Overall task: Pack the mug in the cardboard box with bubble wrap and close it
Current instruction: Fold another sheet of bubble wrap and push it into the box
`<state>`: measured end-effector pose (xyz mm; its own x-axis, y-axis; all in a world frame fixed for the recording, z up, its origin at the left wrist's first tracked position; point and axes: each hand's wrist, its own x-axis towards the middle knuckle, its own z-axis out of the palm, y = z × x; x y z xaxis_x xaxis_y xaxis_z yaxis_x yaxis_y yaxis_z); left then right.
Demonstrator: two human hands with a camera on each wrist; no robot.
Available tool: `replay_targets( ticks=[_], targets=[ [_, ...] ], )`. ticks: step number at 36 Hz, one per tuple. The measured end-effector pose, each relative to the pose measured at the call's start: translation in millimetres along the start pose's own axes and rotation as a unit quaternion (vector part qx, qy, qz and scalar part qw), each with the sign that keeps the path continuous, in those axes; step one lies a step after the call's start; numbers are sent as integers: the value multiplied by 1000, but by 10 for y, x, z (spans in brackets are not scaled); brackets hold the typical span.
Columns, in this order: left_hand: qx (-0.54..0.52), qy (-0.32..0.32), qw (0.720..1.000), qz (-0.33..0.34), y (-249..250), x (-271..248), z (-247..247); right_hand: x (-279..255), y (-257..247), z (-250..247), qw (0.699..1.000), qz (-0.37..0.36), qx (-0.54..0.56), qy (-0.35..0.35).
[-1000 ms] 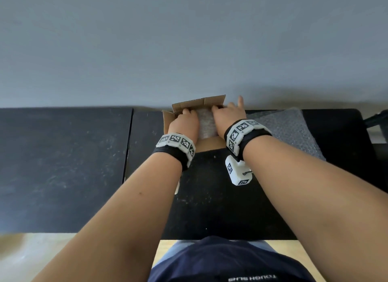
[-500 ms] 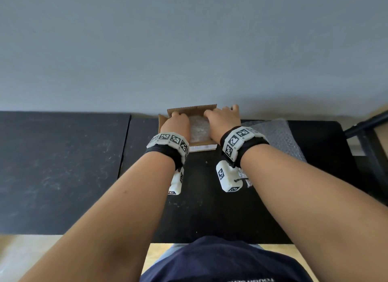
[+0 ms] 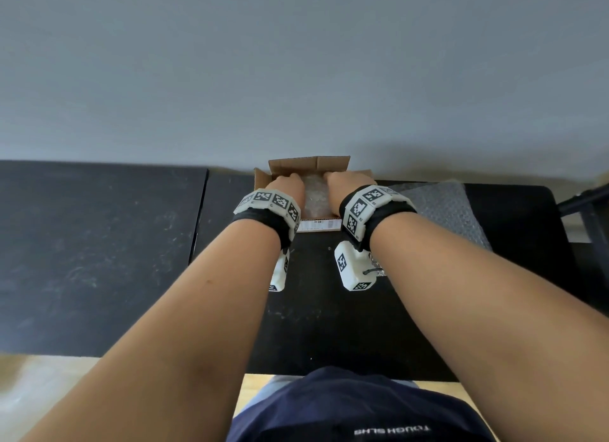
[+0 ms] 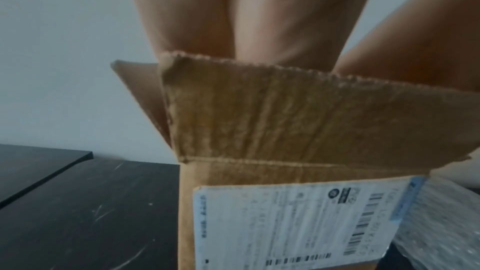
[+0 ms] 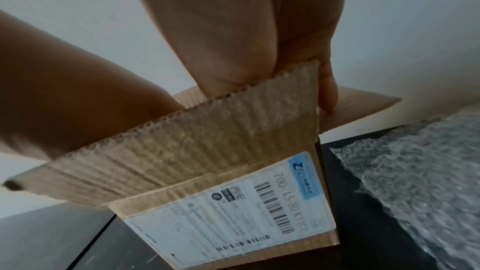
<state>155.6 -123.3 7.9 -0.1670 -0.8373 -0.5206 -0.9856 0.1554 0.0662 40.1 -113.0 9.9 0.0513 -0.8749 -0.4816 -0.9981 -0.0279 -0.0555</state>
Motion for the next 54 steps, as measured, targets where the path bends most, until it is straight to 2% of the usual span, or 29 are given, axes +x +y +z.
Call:
replay_targets(
  ticks=[4,14,20,29,32,37,43,54],
  targets=[
    [-9,-21,1000,-12,46,95,18,36,20,27,1000,-7,11,5],
    [8,3,1000,-4,24,151,123,-28,12,108,998,7,-6,62],
    [20,15,1000,12,-5,93,166,-116,-9,133,997,-2,-16,70],
    [-10,20,1000,6,-29,-34,107,-182,9,79,999,9,33,25],
    [-30,14,999,-2,-46,-33,72,-222,-1,82,998,24,50,39],
    [-52,10,999,3,-91,-51,31,-301,-9,123,994,57,18,97],
    [-90,3,996,14,-105,-44,9,-301,0,83,994,32,-22,101],
    [-36,5,998,42,-91,61,0,-112,33,137,992,62,-77,77]
  ],
)
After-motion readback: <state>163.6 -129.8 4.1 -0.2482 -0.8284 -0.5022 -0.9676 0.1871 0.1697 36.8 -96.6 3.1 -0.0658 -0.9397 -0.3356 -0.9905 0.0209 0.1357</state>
